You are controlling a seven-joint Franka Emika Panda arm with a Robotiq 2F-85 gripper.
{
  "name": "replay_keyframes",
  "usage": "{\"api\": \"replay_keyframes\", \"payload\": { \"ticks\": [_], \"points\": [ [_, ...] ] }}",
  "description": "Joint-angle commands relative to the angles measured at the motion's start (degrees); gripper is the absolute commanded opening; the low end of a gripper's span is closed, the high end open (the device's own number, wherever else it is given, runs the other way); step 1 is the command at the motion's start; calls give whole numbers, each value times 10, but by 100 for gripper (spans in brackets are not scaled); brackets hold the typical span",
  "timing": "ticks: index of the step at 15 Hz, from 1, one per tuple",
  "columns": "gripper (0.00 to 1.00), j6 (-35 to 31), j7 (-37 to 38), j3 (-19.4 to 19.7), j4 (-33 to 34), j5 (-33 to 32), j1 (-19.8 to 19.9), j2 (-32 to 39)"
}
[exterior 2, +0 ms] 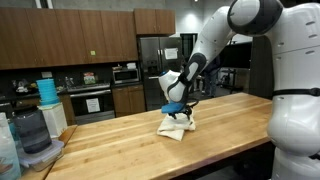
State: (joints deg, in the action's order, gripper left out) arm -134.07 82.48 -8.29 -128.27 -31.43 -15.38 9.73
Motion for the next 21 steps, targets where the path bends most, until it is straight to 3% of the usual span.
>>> {"api": "replay_keyframes", "payload": {
  "ticks": [1,10,16,21],
  "points": [
    [100,-46,-85,-15,1,96,10,21],
    [100,-137,-441,-67,9,397,10,26],
    [100,-203,-481,-54,-21,367,-21,-33],
    [100,-209,-530,-78,-11,403,-29,-55]
  ]
}}
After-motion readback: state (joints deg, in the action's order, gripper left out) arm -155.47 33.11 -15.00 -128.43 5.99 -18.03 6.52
